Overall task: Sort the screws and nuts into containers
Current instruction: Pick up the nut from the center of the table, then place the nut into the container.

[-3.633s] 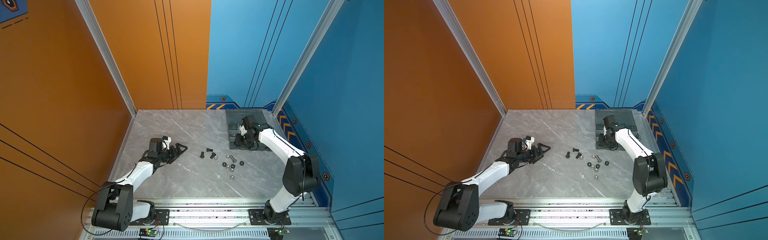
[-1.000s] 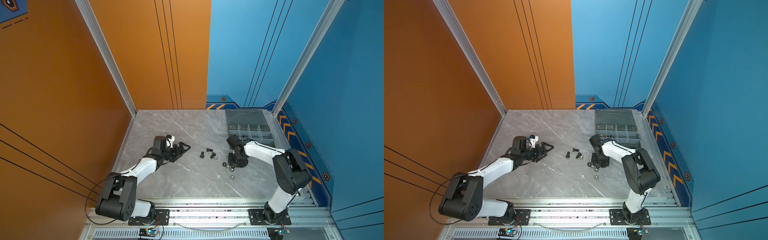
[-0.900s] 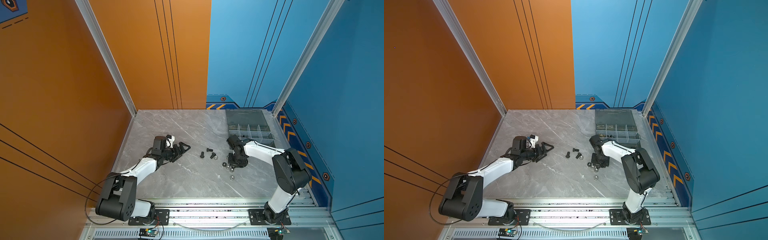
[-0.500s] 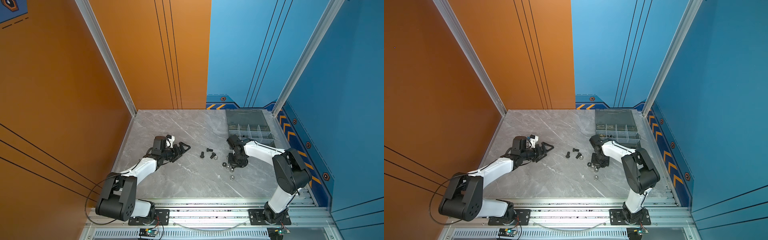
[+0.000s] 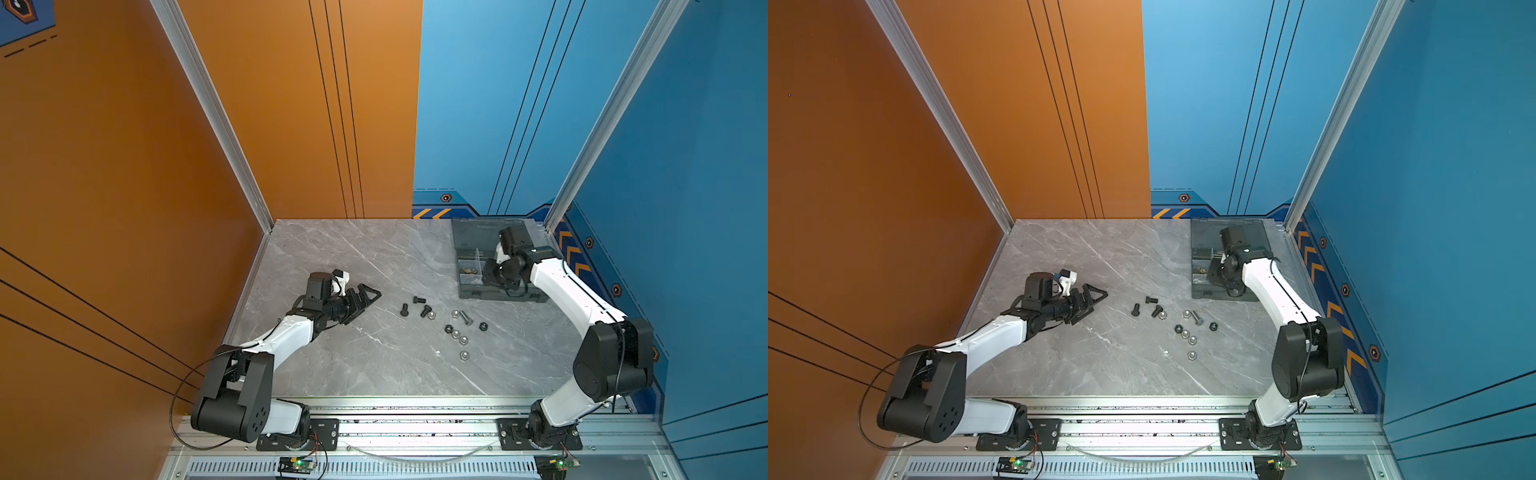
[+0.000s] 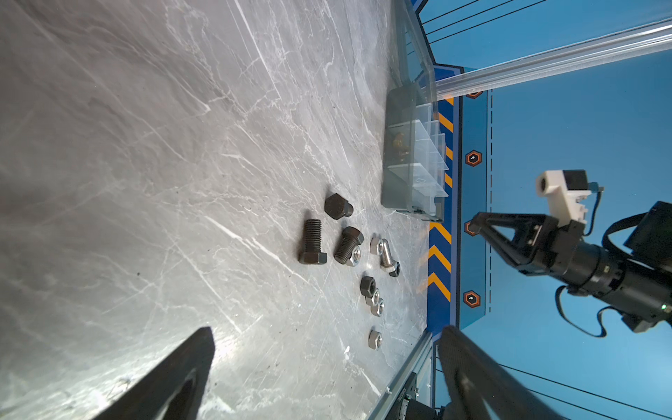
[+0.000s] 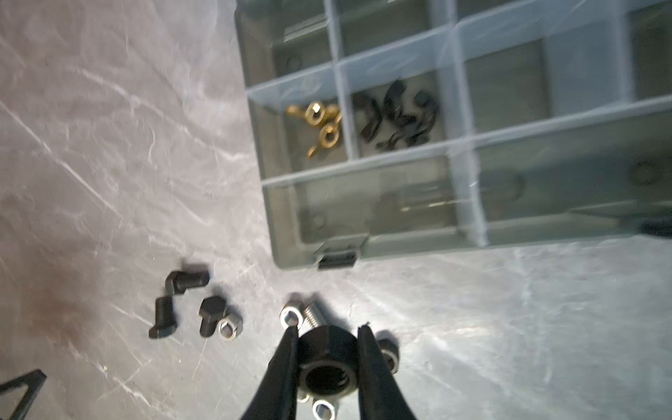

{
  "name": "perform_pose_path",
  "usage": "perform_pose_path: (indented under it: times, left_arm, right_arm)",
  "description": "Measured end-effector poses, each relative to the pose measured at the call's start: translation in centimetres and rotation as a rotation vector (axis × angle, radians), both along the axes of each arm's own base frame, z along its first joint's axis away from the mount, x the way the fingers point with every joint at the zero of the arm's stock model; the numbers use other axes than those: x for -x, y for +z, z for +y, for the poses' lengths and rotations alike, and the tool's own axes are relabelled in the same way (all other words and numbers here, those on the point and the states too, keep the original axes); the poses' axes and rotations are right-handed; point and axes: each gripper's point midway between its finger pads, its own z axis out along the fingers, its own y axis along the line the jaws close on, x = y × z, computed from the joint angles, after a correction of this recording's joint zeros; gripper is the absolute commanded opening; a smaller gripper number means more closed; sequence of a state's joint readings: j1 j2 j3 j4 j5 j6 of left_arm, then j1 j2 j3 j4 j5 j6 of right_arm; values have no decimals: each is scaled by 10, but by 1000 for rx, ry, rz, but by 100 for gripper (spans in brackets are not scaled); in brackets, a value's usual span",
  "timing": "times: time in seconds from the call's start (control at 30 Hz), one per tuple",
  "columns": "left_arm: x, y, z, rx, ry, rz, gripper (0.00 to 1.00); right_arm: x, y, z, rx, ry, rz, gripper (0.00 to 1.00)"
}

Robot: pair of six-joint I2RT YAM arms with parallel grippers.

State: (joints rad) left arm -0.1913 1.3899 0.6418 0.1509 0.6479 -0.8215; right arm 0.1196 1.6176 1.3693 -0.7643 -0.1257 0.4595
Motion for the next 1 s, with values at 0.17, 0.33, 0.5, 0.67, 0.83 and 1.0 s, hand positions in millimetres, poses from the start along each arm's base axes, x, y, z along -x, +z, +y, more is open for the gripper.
perform_pose_path:
  times: [0.17, 0.33, 0.5, 0.67, 0.83, 1.0]
  left_arm:
    - [0, 0, 0, 0, 0, 0, 98]
    - [0, 0, 0, 2, 2, 2, 98]
    - [0, 0, 0, 1, 2, 4, 98]
    - [1, 0, 0, 1, 2, 7, 98]
    - [1, 0, 0, 0, 2, 8, 98]
    - [2, 2, 0, 1, 2, 3, 98]
  right_arm:
    - [-38, 17, -60, 27, -128, -48, 0]
    - [-63, -5, -94, 50, -193, -8, 0]
    - [-75, -36, -111, 68, -225, 55, 0]
    - [-84, -54, -115, 74, -232, 85, 0]
    - [-88, -66, -116, 74, -231, 107, 6]
    - [-91, -78, -116, 73, -230, 127, 26]
